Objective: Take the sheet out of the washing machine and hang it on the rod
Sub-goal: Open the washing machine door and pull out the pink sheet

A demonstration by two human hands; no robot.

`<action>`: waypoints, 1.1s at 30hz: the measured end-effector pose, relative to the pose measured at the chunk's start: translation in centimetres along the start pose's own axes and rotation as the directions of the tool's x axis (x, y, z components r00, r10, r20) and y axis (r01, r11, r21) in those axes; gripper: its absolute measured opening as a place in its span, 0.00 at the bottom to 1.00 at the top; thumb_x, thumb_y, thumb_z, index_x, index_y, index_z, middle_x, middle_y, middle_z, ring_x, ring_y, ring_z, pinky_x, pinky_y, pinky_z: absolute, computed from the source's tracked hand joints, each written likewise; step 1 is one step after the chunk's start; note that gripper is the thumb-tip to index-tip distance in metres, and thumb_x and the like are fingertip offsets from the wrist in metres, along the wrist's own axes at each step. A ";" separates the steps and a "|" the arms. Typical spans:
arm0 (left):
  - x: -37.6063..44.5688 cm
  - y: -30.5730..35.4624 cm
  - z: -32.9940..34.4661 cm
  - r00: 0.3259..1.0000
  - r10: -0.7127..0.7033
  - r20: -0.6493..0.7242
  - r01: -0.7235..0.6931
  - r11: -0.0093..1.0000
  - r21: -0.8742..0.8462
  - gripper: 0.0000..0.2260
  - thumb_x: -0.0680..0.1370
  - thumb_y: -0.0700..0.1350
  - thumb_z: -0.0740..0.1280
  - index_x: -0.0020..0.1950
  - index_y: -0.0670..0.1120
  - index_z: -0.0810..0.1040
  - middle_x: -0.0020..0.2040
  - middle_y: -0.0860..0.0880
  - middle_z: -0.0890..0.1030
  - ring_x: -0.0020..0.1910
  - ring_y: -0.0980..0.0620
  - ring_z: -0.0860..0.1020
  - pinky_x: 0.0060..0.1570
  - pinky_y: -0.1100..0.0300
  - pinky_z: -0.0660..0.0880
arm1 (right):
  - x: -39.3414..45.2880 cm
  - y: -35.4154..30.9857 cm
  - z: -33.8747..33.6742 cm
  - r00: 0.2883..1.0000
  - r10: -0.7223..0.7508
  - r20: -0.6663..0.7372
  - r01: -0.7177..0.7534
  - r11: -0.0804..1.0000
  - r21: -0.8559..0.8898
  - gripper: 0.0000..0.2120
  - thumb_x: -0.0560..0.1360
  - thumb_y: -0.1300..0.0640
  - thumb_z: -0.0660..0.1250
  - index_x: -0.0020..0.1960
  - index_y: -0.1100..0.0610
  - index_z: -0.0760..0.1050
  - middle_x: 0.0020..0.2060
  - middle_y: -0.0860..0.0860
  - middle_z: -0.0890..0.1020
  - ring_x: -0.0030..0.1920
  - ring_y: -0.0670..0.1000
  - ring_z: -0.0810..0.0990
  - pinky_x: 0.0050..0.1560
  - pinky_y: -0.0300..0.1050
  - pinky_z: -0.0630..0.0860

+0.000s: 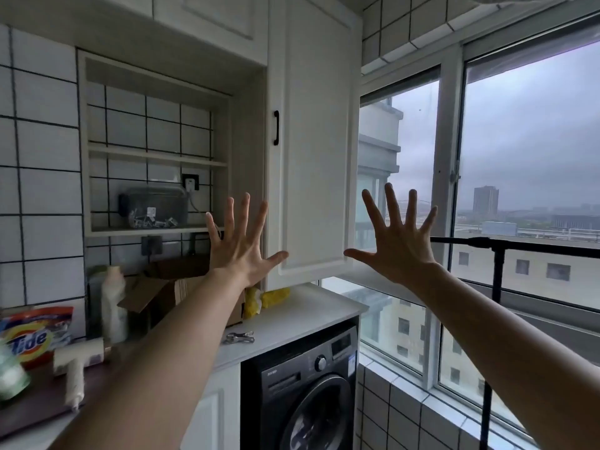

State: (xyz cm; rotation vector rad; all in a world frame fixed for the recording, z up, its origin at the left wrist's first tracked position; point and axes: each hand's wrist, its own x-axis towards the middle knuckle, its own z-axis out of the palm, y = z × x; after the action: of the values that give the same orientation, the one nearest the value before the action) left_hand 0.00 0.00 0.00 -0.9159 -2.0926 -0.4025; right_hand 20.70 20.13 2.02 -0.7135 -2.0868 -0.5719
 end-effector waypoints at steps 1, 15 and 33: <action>0.0 0.3 0.1 1.000 0.006 -0.027 -0.006 1.000 0.019 0.46 0.68 0.77 0.49 0.73 0.56 0.26 0.73 0.49 0.24 0.73 0.44 0.27 0.66 0.35 0.28 | 0.0 0.0 -0.2 1.000 0.002 0.013 -0.002 1.000 0.008 0.52 0.60 0.18 0.43 0.76 0.43 0.34 0.77 0.55 0.40 0.74 0.69 0.42 0.64 0.79 0.47; -1.9 6.2 5.6 0.964 0.202 -0.173 -0.211 0.977 -0.034 0.30 0.78 0.54 0.62 0.76 0.44 0.58 0.74 0.45 0.67 0.75 0.43 0.60 0.72 0.42 0.57 | -3.6 2.9 4.3 0.981 -0.175 -0.085 0.181 0.981 0.074 0.37 0.77 0.38 0.56 0.77 0.59 0.52 0.75 0.57 0.60 0.75 0.60 0.57 0.74 0.59 0.56; -10.7 10.2 22.3 0.960 0.279 -0.027 -0.276 0.926 -0.256 0.12 0.72 0.40 0.70 0.55 0.41 0.79 0.39 0.44 0.83 0.40 0.44 0.79 0.39 0.54 0.76 | -14.3 1.4 21.5 0.960 -0.231 0.157 0.176 0.937 0.303 0.24 0.77 0.48 0.60 0.67 0.62 0.69 0.58 0.59 0.79 0.60 0.59 0.77 0.62 0.53 0.74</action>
State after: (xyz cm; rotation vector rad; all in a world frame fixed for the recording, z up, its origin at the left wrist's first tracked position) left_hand -0.30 14.25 -22.65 -1.3505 -1.9094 -0.5275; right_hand 16.43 30.39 -21.38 -0.3980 -2.3779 -0.3094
